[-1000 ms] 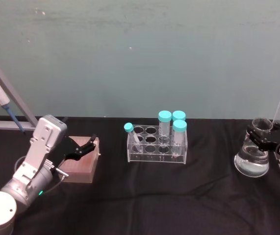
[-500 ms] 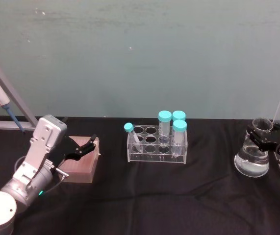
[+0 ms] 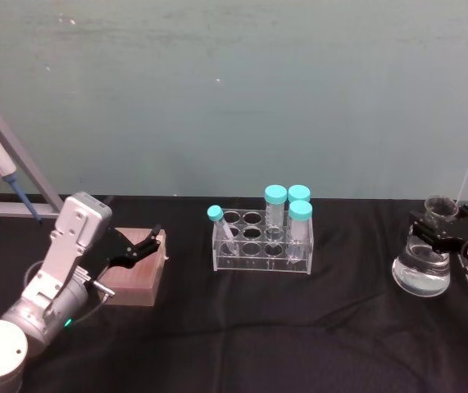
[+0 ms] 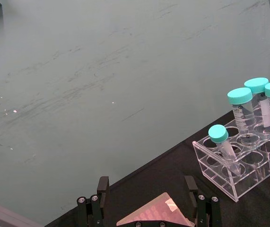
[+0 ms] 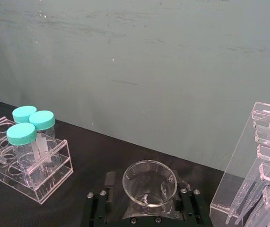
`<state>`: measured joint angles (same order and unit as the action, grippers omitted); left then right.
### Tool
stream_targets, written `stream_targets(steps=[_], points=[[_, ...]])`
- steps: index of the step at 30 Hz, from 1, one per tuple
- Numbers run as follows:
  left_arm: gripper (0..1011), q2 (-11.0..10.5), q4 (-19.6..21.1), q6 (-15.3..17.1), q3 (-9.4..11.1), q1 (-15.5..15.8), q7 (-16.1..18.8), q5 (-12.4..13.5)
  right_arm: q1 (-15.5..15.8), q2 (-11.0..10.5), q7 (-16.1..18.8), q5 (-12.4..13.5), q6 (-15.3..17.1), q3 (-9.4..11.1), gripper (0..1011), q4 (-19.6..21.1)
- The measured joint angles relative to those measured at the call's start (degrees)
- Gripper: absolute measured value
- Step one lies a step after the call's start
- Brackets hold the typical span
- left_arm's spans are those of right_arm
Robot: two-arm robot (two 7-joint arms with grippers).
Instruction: Place the experimental apparatus aside using one hand.
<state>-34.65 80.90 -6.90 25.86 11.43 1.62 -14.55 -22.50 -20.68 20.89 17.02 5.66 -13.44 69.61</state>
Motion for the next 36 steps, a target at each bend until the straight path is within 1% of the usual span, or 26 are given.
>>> stream_targets(steps=[1, 4, 5, 6, 8, 9, 11, 13, 27, 36], points=[[1000, 0.0, 0.0, 0.0, 0.0, 0.0, 0.0, 0.0, 0.0, 0.0, 0.0, 0.0, 0.0, 0.0, 716, 0.0], [1000, 0.0, 0.0, 0.0, 0.0, 0.0, 0.0, 0.0, 0.0, 0.0, 0.0, 0.0, 0.0, 0.0, 769, 0.0], [1000, 0.0, 0.0, 0.0, 0.0, 0.0, 0.0, 0.0, 0.0, 0.0, 0.0, 0.0, 0.0, 0.0, 809, 0.0], [1000, 0.0, 0.0, 0.0, 0.0, 0.0, 0.0, 0.0, 0.0, 0.0, 0.0, 0.0, 0.0, 0.0, 820, 0.0], [1000, 0.0, 0.0, 0.0, 0.0, 0.0, 0.0, 0.0, 0.0, 0.0, 0.0, 0.0, 0.0, 0.0, 898, 0.0], [1000, 0.0, 0.0, 0.0, 0.0, 0.0, 0.0, 0.0, 0.0, 0.0, 0.0, 0.0, 0.0, 0.0, 898, 0.0], [1000, 0.0, 0.0, 0.0, 0.0, 0.0, 0.0, 0.0, 0.0, 0.0, 0.0, 0.0, 0.0, 0.0, 973, 0.0], [1000, 0.0, 0.0, 0.0, 0.0, 0.0, 0.0, 0.0, 0.0, 0.0, 0.0, 0.0, 0.0, 0.0, 1003, 0.0], [1000, 0.0, 0.0, 0.0, 0.0, 0.0, 0.0, 0.0, 0.0, 0.0, -0.1, 0.0, 0.1, 0.0, 1000, 0.0], [1000, 0.0, 0.0, 0.0, 0.0, 0.0, 0.0, 0.0, 1.6, 0.0, -2.8, -1.1, 1.9, 0.6, 1000, 2.9]])
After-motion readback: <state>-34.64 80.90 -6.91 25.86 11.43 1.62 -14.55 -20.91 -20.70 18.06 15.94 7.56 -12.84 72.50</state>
